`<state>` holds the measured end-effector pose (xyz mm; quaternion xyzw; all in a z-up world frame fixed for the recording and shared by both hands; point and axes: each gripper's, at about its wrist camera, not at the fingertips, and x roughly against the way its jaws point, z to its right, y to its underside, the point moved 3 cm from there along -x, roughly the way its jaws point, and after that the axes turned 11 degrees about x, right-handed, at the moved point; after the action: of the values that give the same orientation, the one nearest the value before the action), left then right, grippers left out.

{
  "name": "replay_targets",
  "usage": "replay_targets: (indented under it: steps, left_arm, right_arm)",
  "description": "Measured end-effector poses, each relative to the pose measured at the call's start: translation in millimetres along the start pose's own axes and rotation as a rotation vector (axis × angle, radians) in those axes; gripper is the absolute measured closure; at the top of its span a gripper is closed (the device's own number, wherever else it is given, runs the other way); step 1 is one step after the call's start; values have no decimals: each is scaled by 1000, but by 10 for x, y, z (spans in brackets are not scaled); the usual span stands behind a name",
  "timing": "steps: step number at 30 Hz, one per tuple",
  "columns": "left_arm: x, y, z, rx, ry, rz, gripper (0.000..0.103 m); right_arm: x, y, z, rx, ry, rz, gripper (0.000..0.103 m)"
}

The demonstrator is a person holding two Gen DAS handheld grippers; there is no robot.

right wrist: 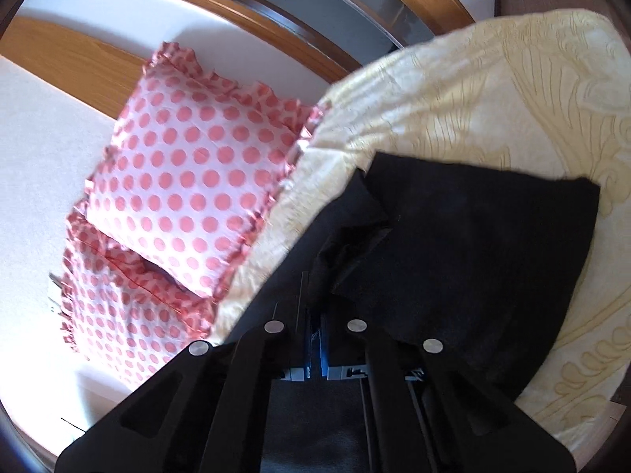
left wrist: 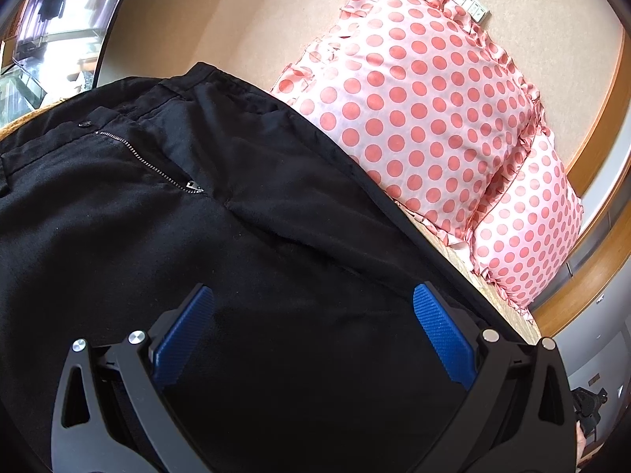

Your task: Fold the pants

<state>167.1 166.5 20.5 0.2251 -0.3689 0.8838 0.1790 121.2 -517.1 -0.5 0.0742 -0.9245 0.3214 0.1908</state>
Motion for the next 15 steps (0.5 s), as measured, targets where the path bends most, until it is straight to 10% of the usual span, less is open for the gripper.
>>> replay_targets:
  steps: [4,15]
  left_arm:
    - [1,6,1,0,0,-1,2]
    - [172,-234,265,-119,16,8,2]
  right_arm:
    - [348,-40,58,27,33,97,100]
    - [125,194,438,-6,123,4,101]
